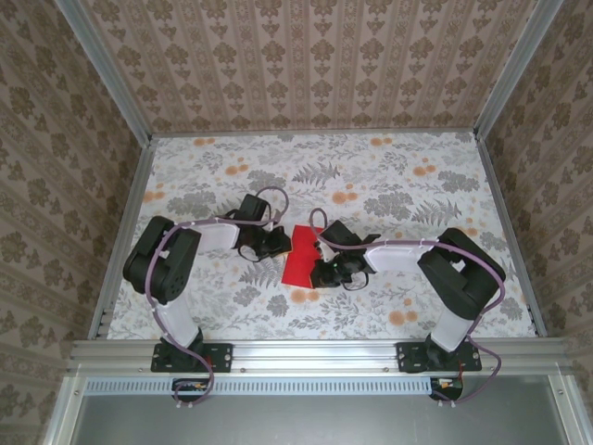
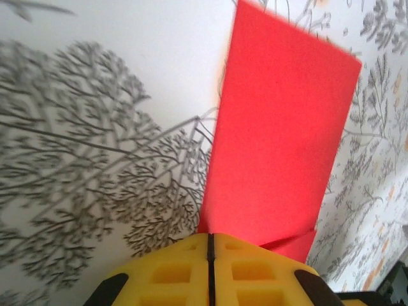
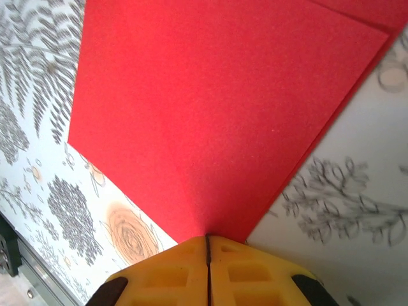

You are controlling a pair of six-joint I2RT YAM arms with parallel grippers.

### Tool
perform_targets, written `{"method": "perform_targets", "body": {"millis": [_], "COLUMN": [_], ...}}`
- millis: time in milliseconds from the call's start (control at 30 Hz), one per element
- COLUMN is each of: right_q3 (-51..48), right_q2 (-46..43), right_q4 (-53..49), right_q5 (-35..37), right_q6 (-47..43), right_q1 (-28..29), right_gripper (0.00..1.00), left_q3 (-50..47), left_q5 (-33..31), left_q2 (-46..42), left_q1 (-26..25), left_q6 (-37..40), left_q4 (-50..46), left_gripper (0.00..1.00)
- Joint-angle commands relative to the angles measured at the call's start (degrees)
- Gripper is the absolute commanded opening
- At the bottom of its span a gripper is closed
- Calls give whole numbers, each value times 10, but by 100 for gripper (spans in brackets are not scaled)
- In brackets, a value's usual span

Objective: Fold a paper plane with a square sheet of paper (pick it up from the middle)
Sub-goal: Fold the triangle a second time at the center of the table.

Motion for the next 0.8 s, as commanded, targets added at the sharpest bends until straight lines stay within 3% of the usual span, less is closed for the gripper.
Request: {"method": "perform_targets", "body": {"millis": [0, 300, 767], "right_q3": [-11, 26, 74], "right_q2": [-12, -62, 19], "right_q4": [-96, -50, -19], "right_q5": [24, 13, 34], "right_q6": [-5, 15, 48], "right_q1": [4, 4, 3], "right_gripper": [9, 10, 7], "left_q3": [2, -44, -54], "left_q5": [-20, -27, -23], "left_q2": [-67, -142, -51], "left_q1": [8, -36, -75], "left_q6": [-14, -30, -66], "left_q4": [-8, 1, 64], "left_gripper": [10, 10, 5]}}
